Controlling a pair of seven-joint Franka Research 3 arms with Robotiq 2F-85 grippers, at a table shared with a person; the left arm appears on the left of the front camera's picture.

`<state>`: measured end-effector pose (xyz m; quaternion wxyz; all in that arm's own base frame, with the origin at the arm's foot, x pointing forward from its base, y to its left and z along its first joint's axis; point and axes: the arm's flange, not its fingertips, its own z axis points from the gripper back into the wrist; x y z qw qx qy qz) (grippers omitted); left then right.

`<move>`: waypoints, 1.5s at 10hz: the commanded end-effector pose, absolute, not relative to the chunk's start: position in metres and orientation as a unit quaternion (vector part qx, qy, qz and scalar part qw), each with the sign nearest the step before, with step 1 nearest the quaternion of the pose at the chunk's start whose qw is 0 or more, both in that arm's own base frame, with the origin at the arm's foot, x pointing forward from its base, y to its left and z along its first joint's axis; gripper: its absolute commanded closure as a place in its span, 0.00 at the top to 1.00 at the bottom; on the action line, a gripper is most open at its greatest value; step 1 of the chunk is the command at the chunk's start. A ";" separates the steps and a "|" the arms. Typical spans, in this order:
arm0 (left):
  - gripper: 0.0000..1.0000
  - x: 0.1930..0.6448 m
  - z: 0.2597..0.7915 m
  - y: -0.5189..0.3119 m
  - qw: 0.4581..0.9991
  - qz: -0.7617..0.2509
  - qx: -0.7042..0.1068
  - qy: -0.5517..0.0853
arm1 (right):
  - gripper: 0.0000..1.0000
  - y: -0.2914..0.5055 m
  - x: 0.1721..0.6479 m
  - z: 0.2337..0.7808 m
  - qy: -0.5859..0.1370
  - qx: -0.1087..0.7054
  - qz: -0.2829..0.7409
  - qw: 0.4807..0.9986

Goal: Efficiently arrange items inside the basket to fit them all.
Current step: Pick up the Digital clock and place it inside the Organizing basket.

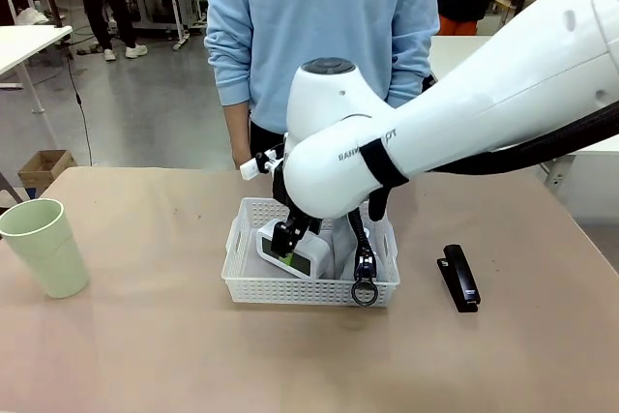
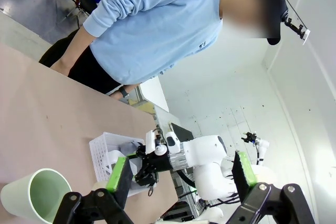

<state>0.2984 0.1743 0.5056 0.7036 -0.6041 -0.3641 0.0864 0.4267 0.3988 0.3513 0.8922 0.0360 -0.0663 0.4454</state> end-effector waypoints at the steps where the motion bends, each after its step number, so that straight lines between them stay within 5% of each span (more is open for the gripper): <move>1: 1.00 0.300 0.506 0.175 0.696 0.079 -0.608 -0.374 | 1.00 0.350 0.417 0.393 -0.081 0.091 0.414 0.902; 6: 1.00 0.300 0.506 0.175 0.696 0.079 -0.608 -0.374 | 1.00 0.137 0.368 0.454 -0.084 0.326 0.251 0.907; 11: 1.00 0.300 0.506 0.175 0.696 0.079 -0.608 -0.374 | 1.00 -0.081 0.279 0.379 -0.116 0.566 0.058 0.814; 15: 1.00 0.300 0.506 0.175 0.696 0.079 -0.608 -0.374 | 1.00 -0.124 0.250 0.311 -0.148 0.595 -0.074 0.786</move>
